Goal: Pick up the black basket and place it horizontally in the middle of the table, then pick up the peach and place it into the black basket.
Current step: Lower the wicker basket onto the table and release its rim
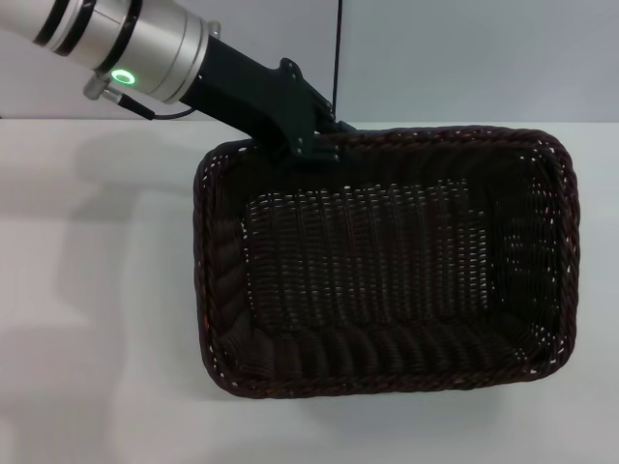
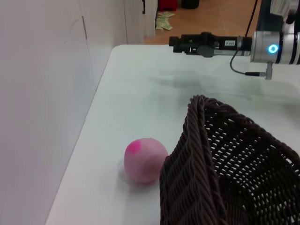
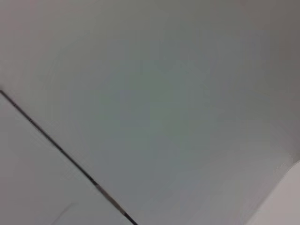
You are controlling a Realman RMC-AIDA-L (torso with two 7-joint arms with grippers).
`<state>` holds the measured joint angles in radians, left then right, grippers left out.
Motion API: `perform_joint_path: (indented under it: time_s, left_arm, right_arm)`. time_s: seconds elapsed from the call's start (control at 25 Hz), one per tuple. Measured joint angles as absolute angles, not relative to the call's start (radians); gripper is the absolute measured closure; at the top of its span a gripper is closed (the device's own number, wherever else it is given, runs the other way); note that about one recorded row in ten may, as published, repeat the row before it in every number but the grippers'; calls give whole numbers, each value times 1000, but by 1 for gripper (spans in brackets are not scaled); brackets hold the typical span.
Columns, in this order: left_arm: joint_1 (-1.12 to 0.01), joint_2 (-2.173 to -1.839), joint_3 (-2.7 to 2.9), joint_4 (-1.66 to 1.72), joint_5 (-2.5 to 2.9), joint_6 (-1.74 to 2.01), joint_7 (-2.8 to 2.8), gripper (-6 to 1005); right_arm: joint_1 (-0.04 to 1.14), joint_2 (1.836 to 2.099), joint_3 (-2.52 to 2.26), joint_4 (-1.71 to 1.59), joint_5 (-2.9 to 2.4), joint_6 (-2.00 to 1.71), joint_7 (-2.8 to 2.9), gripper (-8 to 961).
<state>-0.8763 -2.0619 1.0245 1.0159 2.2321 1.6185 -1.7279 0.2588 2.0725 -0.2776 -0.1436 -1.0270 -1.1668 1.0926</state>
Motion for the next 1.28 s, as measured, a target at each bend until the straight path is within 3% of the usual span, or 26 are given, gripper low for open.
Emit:
perform_joint_path:
  time_s: [0.52,1.24,1.28]
  left_arm:
    - [-876,-2066,1066,1005,2225,1581,-1713,796]
    - [-834,-2068,1127,1014,2161,1419,-1692,587]
    - [-820,-2068,1127,1019,2134,1405,-1678,341]
  right_arm:
    - [241,2072,-265,-152,-1020,-1358,968,396]
    - [241,2074,-266,-145,-1022,-1351,967,395]
    - [241,2074,-268,-145,-1022,-1352,967,395]
